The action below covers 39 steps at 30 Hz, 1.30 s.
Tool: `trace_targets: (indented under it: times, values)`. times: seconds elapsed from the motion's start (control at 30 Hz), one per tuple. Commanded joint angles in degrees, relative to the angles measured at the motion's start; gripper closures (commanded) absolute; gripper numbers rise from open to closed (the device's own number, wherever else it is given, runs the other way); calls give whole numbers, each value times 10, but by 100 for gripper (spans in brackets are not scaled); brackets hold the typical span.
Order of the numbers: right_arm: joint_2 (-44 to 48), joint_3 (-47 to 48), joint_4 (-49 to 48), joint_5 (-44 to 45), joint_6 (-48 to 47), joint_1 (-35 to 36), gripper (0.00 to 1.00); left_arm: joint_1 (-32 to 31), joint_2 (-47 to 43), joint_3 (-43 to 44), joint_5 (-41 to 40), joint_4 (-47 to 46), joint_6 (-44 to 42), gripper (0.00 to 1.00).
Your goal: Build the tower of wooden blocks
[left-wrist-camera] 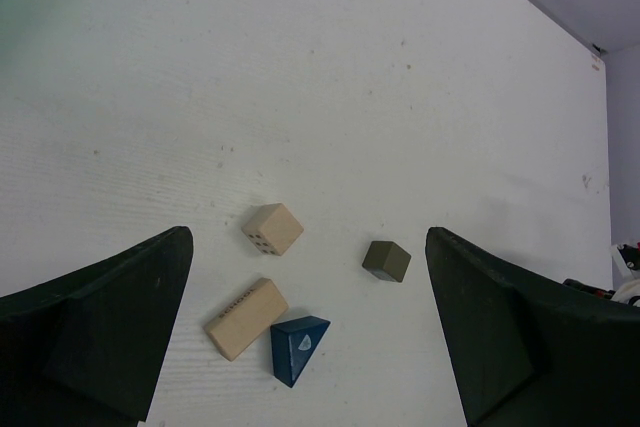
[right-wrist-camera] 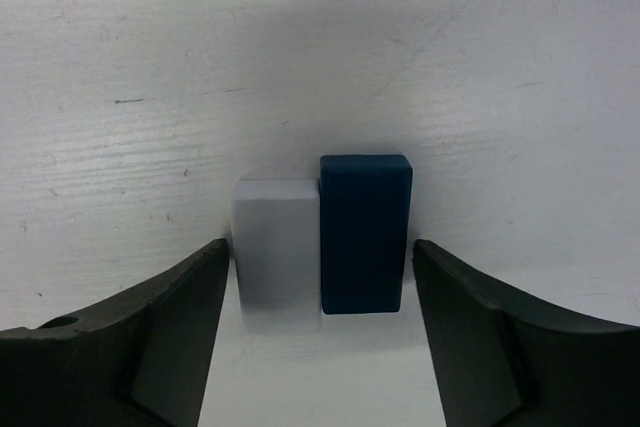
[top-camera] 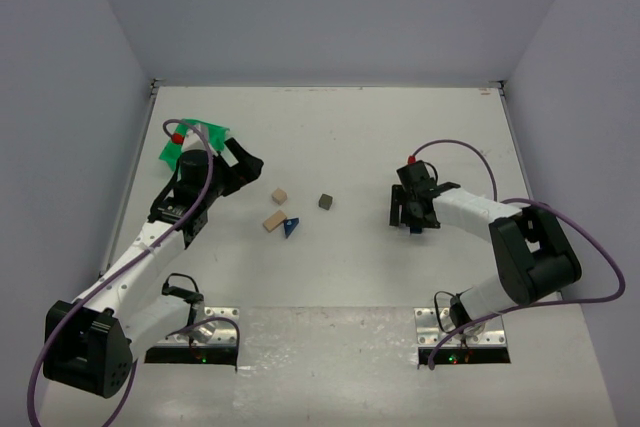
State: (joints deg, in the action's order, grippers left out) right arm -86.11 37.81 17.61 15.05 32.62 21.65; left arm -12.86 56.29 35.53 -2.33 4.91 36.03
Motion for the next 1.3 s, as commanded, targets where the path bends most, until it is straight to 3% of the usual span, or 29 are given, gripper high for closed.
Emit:
trace_targets:
  times: [0.0, 0.17, 0.23, 0.67, 1.27]
  values:
    - [17, 10, 6, 11, 9, 4, 24, -9, -3, 1, -1, -28, -7, 0]
    - [57, 0, 9, -16, 0, 4, 3, -9, -5, 0, 0, -28, -7, 0]
    - [80, -15, 13, -27, 1, 4, 2, -9, -7, 0, 1, -29, -7, 0]
    - [195, -117, 70, -8, 33, 4, 1, -11, -17, -4, 5, -28, -6, 0]
    - [137, -94, 59, 11, 60, 3, 1, -13, -22, -5, 0, -28, -6, 0]
